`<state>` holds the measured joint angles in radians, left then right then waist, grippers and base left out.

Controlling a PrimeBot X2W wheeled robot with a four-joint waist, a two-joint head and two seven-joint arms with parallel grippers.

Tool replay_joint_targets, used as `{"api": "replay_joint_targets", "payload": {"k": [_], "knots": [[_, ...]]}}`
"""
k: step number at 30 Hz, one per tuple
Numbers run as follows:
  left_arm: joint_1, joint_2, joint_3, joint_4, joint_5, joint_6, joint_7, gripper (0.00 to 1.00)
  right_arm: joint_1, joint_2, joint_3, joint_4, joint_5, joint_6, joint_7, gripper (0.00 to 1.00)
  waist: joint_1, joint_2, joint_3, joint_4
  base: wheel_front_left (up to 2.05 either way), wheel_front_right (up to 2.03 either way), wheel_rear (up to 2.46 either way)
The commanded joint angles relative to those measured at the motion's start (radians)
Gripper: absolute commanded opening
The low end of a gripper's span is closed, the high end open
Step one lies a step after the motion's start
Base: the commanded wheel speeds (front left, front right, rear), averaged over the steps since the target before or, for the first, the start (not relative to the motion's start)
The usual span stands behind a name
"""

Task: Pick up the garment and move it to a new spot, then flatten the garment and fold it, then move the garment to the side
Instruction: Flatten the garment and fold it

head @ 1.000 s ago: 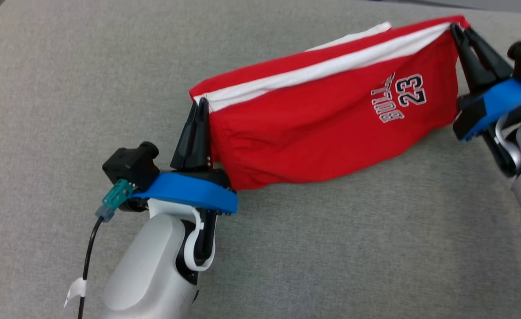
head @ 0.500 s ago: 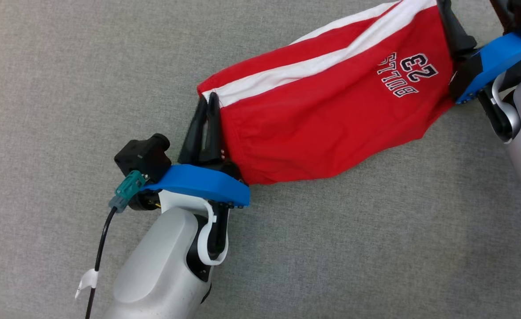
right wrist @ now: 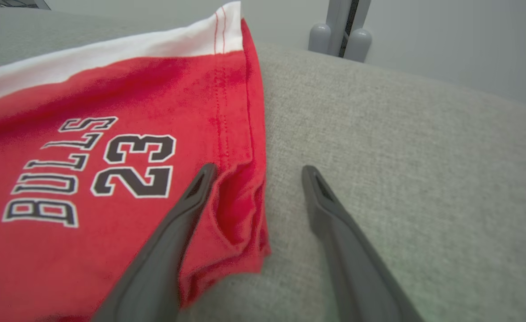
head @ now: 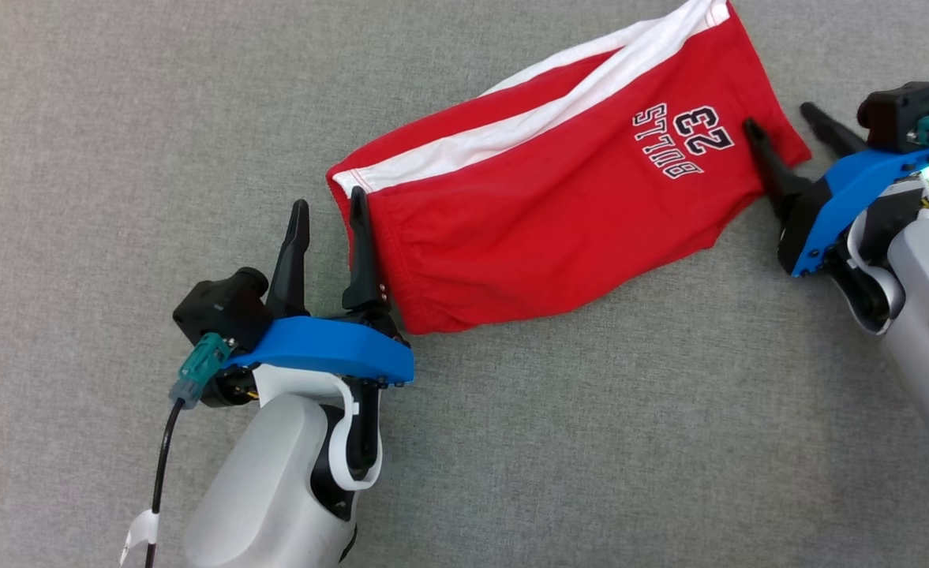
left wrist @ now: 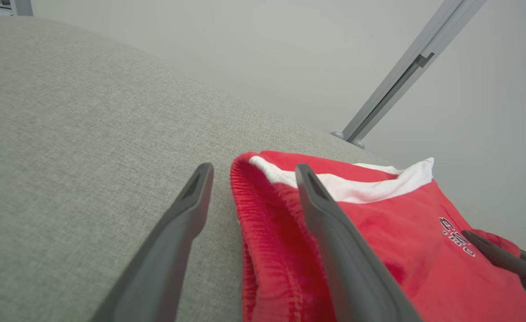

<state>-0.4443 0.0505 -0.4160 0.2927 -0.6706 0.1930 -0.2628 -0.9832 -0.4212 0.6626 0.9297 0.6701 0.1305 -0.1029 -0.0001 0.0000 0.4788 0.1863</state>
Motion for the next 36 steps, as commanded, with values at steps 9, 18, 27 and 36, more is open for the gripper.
{"api": "replay_joint_targets", "payload": {"k": [9,18,27,36], "knots": [[0.043,0.0,0.041,0.029,0.052,-0.012,-0.002,1.0,0.094,-0.017,0.107,-0.041,0.181,0.0,0.043,0.0,0.0001,0.0,-0.068,-0.033,0.0,0.0,0.0],[0.157,0.0,0.109,0.079,0.134,-0.034,-0.002,1.0,0.258,0.017,0.08,-0.093,0.349,0.0,-0.129,0.0,0.0001,0.0,-0.211,-0.105,0.0,0.0,0.0],[0.269,0.0,0.184,0.112,0.175,-0.067,-0.002,1.0,0.437,0.033,0.058,-0.121,0.409,0.0,-0.16,0.0,0.0001,0.0,-0.324,-0.153,0.0,0.0,0.0],[0.296,0.0,0.181,0.118,0.178,-0.08,-0.002,1.0,0.49,0.08,-0.086,-0.164,0.324,0.0,-0.163,0.0,0.0001,0.0,-0.321,-0.14,0.0,0.0,0.0]]}}
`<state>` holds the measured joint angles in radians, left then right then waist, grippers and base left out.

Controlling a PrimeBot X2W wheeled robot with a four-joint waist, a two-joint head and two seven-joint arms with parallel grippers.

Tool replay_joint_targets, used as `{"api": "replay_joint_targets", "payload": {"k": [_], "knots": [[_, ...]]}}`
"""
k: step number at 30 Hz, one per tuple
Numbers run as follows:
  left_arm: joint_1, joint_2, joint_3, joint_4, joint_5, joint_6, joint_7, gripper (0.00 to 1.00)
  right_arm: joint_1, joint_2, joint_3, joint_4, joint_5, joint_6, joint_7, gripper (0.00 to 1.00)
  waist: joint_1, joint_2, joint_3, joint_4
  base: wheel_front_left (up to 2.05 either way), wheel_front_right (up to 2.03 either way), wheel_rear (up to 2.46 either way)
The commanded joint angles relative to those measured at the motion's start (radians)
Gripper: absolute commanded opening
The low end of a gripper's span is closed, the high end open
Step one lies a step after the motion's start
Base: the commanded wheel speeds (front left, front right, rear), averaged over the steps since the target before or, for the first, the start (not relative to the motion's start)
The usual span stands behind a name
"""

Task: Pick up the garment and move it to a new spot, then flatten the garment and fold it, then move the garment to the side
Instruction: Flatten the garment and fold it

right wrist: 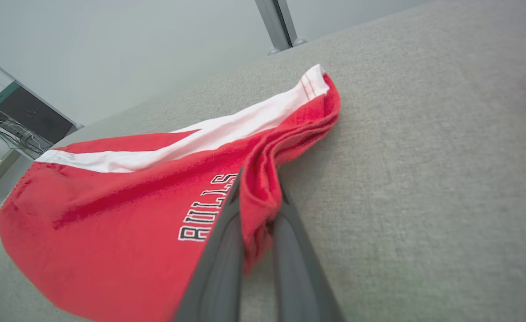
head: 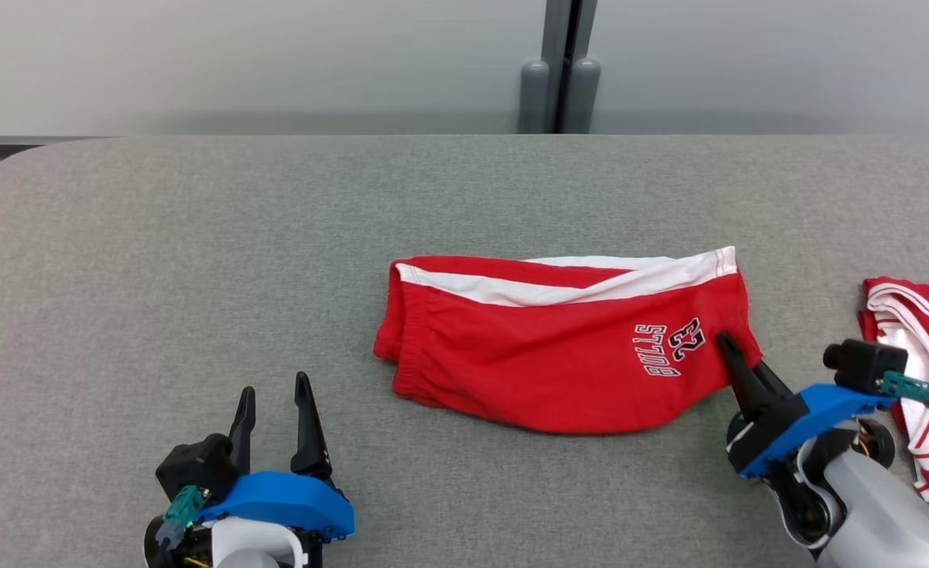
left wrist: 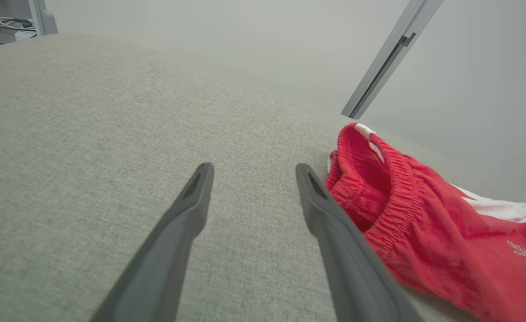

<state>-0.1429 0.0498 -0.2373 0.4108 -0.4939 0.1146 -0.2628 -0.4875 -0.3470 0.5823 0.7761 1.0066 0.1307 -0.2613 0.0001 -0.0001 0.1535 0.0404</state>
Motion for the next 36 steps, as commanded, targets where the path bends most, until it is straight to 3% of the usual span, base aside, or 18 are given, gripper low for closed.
{"api": "replay_joint_targets", "payload": {"k": [1,7,10,14,15,16,17,24,27,36], "knots": [[-0.009,0.001,-0.001,0.0,0.0,-0.002,-0.002,1.0,-0.013,0.012,-0.018,-0.02,-0.028,0.0,-0.005,0.0,-0.0001,0.0001,0.006,0.011,0.0,0.0,0.0],[-0.011,0.001,-0.02,-0.003,-0.006,-0.01,-0.002,1.0,-0.056,0.082,-0.007,-0.137,-0.137,0.0,-0.005,0.0,-0.0001,0.0001,-0.001,0.056,0.0,0.0,0.0],[-0.004,0.001,-0.037,-0.003,-0.019,-0.014,-0.002,1.0,-0.072,0.145,0.097,-0.182,-0.156,0.0,0.001,0.0,-0.0001,0.0001,-0.008,0.098,0.0,0.0,0.0],[-0.003,0.0,-0.049,-0.004,-0.026,-0.008,-0.002,1.0,-0.077,0.211,0.19,-0.143,-0.164,0.0,0.021,0.0,-0.0001,0.0001,-0.012,0.135,0.0,0.0,0.0],[-0.003,0.0,-0.05,-0.003,-0.023,-0.008,-0.002,1.0,-0.078,0.225,0.2,-0.132,-0.159,0.0,0.017,0.25,-0.0001,0.0001,-0.012,0.141,0.0,0.0,0.0],[-0.004,0.001,-0.05,-0.002,-0.019,-0.007,-0.002,1.0,-0.079,0.239,0.215,-0.122,-0.156,0.0,0.015,0.93,-0.0001,0.0001,-0.013,0.144,0.0,0.0,0.0],[-0.004,0.001,-0.049,-0.002,-0.018,-0.006,-0.002,1.0,-0.077,0.251,0.23,-0.118,-0.149,0.0,0.014,1.0,-0.0001,0.0001,-0.013,0.146,0.0,0.0,0.0],[-0.011,0.001,-0.017,-0.023,0.014,0.009,-0.002,1.0,-0.08,0.259,0.247,-0.14,-0.139,0.0,-0.003,1.0,-0.0001,0.0001,-0.019,0.099,0.0,0.0,0.0],[-0.011,0.001,-0.003,-0.037,0.03,0.019,-0.002,1.0,-0.052,0.237,0.108,-0.169,-0.189,0.0,-0.005,1.0,-0.0001,0.0001,-0.025,0.062,0.0,0.0,0.0],[0.008,0.001,0.034,-0.074,0.109,0.032,-0.002,1.0,0.112,0.225,-0.341,-0.227,-0.519,0.0,-0.005,1.0,-0.0001,0.0001,-0.046,-0.023,0.0,0.0,0.0]]}}
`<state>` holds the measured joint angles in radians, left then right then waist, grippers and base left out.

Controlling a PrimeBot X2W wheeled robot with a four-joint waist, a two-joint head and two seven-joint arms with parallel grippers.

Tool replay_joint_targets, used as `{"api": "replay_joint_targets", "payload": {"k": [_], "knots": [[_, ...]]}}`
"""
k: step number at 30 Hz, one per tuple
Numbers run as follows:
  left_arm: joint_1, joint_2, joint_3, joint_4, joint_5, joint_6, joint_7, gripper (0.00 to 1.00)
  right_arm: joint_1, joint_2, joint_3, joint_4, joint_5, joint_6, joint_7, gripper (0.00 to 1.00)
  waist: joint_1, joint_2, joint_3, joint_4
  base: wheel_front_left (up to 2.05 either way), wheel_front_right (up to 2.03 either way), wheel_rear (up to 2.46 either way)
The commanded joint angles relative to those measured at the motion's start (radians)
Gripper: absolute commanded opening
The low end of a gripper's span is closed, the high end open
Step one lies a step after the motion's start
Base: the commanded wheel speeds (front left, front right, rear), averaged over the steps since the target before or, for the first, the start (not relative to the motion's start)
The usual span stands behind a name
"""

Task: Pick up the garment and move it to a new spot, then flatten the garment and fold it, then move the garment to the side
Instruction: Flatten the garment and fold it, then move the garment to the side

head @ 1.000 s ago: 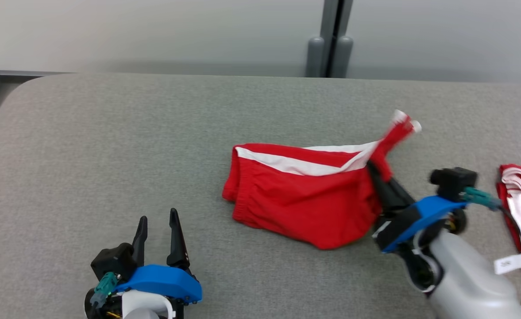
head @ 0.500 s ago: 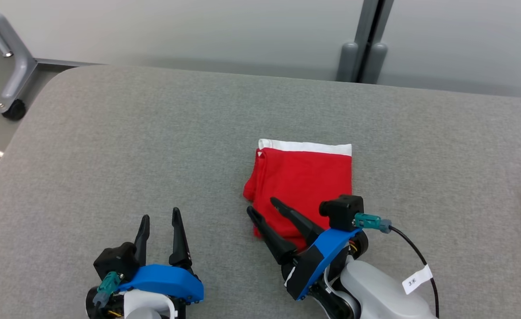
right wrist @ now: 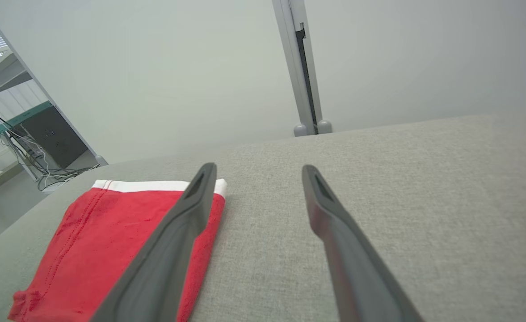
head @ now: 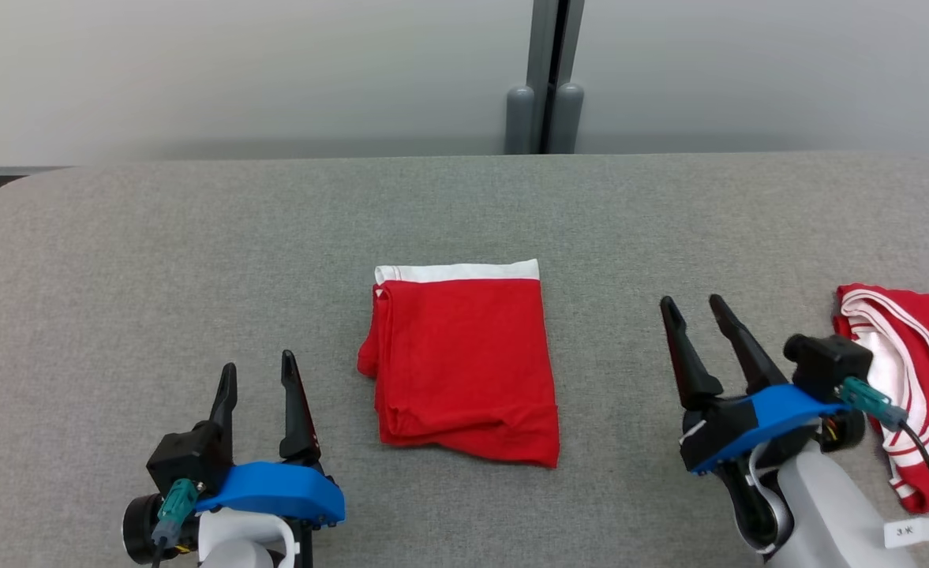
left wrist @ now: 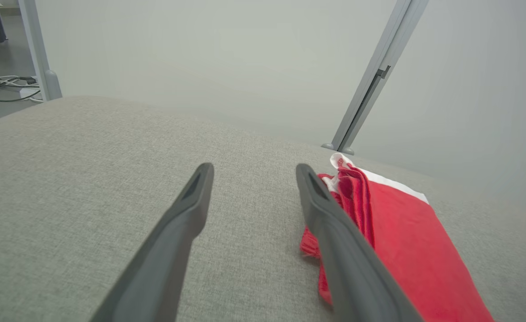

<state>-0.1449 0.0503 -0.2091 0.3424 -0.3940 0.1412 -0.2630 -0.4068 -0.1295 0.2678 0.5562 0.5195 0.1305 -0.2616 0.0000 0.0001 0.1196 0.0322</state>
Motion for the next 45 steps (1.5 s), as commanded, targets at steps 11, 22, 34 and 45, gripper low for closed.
{"api": "replay_joint_targets", "payload": {"k": [11,22,34,45], "knots": [[0.079,0.0,0.027,0.021,0.081,-0.006,-0.002,1.0,0.205,0.06,-0.217,-0.024,-0.281,0.0,-0.004,1.0,0.0,-0.0001,-0.064,-0.06,0.0,0.0,0.0],[0.151,0.0,0.038,0.015,0.081,-0.016,-0.002,1.0,0.258,0.079,-0.203,0.005,-0.28,0.0,-0.004,1.0,0.0,-0.0001,-0.097,-0.058,0.0,0.0,0.0],[0.108,0.001,-0.007,-0.002,0.073,-0.025,-0.002,1.0,0.178,0.078,-0.137,0.036,-0.229,0.0,-0.004,1.0,0.0,-0.0001,-0.043,0.007,0.0,0.0,0.0],[0.062,0.0,-0.137,-0.011,0.054,-0.015,-0.002,1.0,-0.034,0.077,-0.098,0.211,-0.196,0.0,-0.004,1.0,0.0,-0.0001,0.059,0.202,0.0,0.0,0.0]]}}
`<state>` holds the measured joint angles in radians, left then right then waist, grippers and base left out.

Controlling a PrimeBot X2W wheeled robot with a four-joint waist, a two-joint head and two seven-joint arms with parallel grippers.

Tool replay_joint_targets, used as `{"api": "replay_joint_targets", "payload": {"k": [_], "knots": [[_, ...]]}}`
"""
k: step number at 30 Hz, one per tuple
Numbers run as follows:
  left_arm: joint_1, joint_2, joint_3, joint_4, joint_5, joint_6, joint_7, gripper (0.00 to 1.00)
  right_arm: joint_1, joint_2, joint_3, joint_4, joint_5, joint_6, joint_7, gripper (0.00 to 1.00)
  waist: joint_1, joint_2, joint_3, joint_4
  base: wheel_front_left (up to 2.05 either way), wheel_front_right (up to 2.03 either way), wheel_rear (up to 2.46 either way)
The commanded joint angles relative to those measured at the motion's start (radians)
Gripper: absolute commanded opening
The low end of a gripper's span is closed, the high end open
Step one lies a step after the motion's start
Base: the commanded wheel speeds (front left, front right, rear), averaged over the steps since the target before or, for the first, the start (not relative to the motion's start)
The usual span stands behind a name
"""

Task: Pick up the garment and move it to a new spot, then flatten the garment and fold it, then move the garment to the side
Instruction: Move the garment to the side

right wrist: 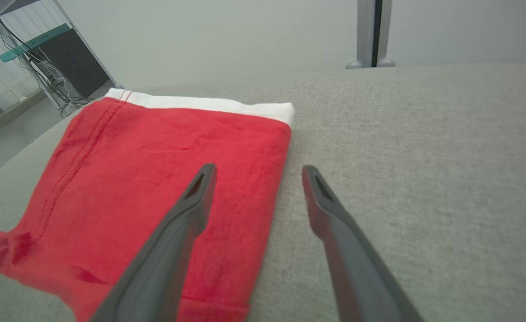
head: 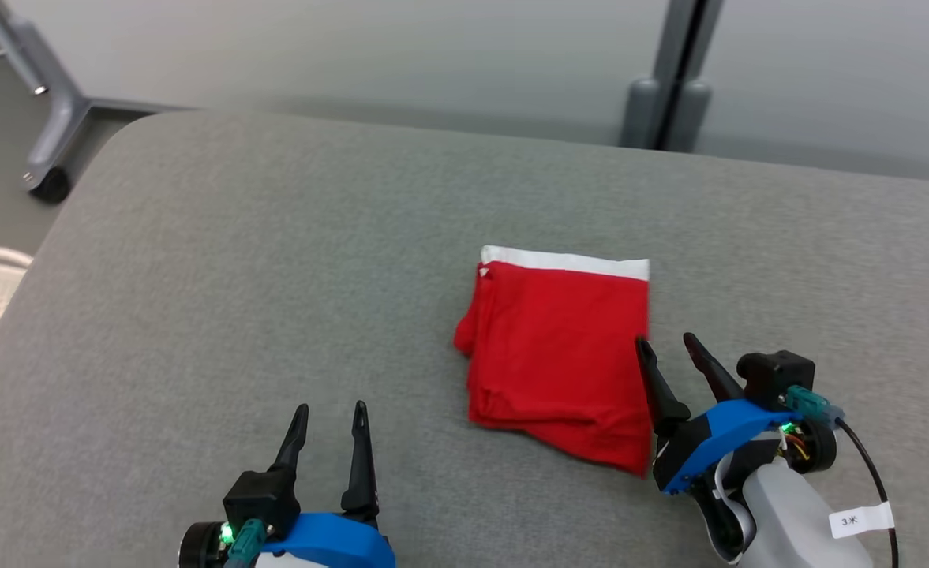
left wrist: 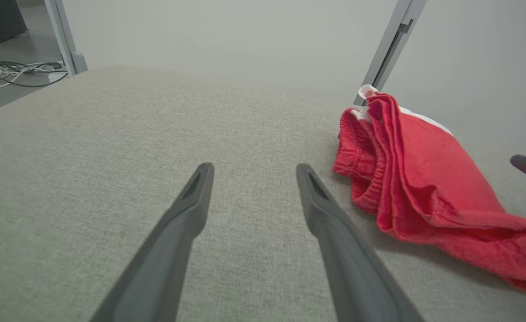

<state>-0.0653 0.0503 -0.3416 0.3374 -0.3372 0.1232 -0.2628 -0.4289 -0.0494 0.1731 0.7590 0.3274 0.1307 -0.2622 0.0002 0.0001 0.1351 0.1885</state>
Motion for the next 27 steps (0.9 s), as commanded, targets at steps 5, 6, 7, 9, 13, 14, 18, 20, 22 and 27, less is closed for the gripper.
{"api": "replay_joint_targets", "payload": {"k": [5,6,7,9,13,14,18,20,22,27], "knots": [[-0.029,0.0,-0.014,-0.02,-0.009,0.01,-0.002,1.0,-0.049,-0.004,-0.017,0.149,-0.024,0.0,-0.003,1.0,-0.0002,-0.0001,0.073,0.09,0.0,0.0,0.0],[-0.03,0.0,-0.015,-0.024,-0.012,0.013,-0.002,1.0,-0.055,-0.004,-0.02,0.178,-0.023,0.0,-0.002,1.0,-0.0002,-0.0001,0.079,0.095,0.0,0.0,0.0],[-0.031,0.0,-0.016,-0.027,-0.014,0.015,-0.002,1.0,-0.058,-0.004,-0.015,0.208,-0.025,0.0,0.001,1.0,-0.0002,-0.0001,0.083,0.098,0.0,0.0,0.0],[-0.037,0.0,-0.019,-0.035,-0.014,0.018,-0.002,1.0,-0.055,-0.002,-0.003,0.246,-0.012,0.0,0.004,1.0,-0.0002,-0.0001,0.092,0.099,0.0,0.0,0.0],[-0.038,0.0,-0.017,-0.039,-0.012,0.02,-0.002,1.0,-0.057,0.003,0.029,0.257,0.008,0.0,0.007,0.0,-0.0002,-0.0001,0.094,0.082,0.0,0.0,0.0],[-0.038,0.0,-0.015,-0.039,-0.012,0.02,-0.002,1.0,-0.06,0.001,0.035,0.246,0.012,0.0,0.006,0.0,-0.0002,-0.0001,0.093,0.074,0.0,0.0,0.0],[-0.041,0.0,-0.012,-0.035,-0.001,0.012,-0.002,1.0,-0.07,-0.012,0.032,0.164,0.03,0.0,-0.001,0.0,-0.0002,-0.0001,0.077,0.024,0.0,0.0,0.0],[-0.044,0.0,-0.009,-0.034,0.006,0.007,-0.002,1.0,-0.064,-0.012,0.035,0.126,0.04,0.0,-0.002,0.0,-0.0002,-0.0001,0.062,-0.02,0.0,0.0,0.0],[-0.05,-0.001,-0.013,-0.031,0.011,-0.002,-0.002,1.0,-0.059,-0.01,0.046,0.091,0.048,0.0,-0.002,0.0,-0.0002,-0.0001,0.048,-0.075,0.0,0.0,0.0],[-0.075,0.0,-0.026,-0.016,0.013,-0.018,-0.002,1.0,-0.037,-0.006,0.09,0.031,0.086,0.0,-0.002,0.0,-0.0002,-0.0001,0.019,-0.25,0.0,0.0,0.0]]}}
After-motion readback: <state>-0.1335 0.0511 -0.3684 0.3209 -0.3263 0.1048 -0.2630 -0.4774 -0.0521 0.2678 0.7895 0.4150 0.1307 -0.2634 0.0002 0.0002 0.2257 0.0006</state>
